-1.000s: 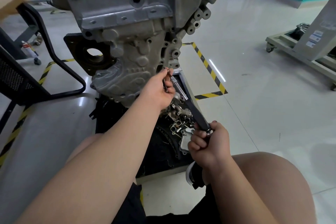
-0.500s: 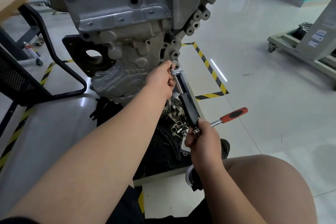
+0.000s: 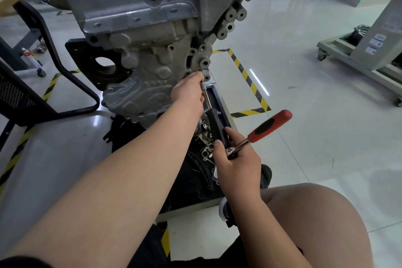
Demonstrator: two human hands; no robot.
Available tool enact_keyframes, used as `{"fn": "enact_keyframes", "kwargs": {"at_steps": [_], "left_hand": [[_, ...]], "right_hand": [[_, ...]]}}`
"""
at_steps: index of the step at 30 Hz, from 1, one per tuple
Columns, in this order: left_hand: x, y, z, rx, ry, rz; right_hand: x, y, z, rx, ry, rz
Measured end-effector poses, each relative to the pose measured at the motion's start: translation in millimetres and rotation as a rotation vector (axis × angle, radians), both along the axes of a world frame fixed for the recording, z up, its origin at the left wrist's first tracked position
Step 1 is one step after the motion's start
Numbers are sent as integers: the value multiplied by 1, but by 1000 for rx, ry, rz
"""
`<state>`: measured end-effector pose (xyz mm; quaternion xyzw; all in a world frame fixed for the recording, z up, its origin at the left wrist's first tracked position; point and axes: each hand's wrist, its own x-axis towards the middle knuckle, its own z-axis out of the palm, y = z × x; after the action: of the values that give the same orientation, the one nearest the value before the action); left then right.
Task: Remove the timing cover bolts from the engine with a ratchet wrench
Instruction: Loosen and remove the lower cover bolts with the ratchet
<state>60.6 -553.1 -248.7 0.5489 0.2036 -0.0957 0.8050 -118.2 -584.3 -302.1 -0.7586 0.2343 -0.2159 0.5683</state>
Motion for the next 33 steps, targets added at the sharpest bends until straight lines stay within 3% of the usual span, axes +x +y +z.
{"fn": "enact_keyframes", "kwargs": {"at_steps": [3,13,27,33], "left_hand": [[0,2,0,31,-26,12],[0,-3,12,-112,88,-168],[2,-1,5,-276,106,-115],[-2,11,7,-48,65,-218]], "right_hand": [[0,-2,1,-92,2,18],[5,-5,4,115,-49,20],[20,-12,13,2,-21,64],[27,-9,19,-24,-6,37]]}}
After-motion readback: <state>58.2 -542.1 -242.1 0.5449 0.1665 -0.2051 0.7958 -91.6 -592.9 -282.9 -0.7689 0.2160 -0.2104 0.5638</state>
